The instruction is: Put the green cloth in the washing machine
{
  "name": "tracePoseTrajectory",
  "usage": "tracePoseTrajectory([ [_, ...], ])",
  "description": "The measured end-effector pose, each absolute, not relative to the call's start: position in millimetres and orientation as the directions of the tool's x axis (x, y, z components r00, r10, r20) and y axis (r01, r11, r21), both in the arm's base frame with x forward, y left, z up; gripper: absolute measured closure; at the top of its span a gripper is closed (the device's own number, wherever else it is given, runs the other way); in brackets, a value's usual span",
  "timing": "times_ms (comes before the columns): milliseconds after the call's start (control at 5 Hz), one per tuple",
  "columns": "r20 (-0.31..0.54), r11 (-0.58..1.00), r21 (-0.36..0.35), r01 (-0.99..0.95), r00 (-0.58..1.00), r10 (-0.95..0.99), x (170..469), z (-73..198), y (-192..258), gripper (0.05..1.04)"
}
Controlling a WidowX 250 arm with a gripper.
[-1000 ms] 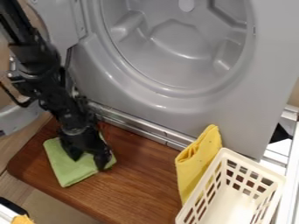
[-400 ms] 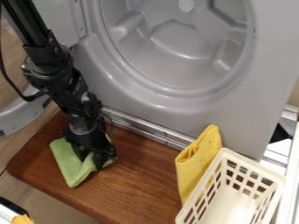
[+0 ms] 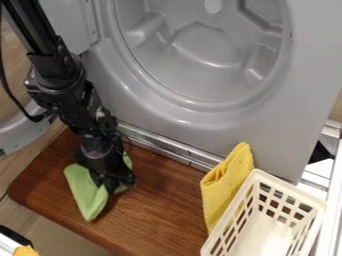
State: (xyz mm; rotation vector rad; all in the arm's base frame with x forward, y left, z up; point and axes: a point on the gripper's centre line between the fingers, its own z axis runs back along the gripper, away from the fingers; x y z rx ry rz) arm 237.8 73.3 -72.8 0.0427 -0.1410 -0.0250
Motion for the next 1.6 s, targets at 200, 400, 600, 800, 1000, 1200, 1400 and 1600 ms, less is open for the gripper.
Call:
tracePoseTrajectory([
  [200,0.202,0.999,0.010,0.050,0.978,-0.051,239,-45,64,0.981],
  [400,0.297,0.999,-0.015,0.051,0.954,-0.045,244,-6,54,0.981],
  [600,0.381,0.998,-0.024,0.056,0.924,-0.043,254,21,45,0.981],
  [800,0.503,0.996,-0.060,0.060,0.864,-0.021,282,58,41,0.981],
  [1000,0.569,0.996,-0.061,0.066,0.822,-0.020,311,87,37,0.981],
  [1200,0.660,0.994,-0.090,0.056,0.751,0.017,340,119,38,0.981],
  [1400,0.673,0.989,-0.116,0.094,0.739,0.009,368,113,35,0.981],
  [1600,0.618,0.979,-0.142,0.149,0.786,-0.030,390,78,17,0.981],
])
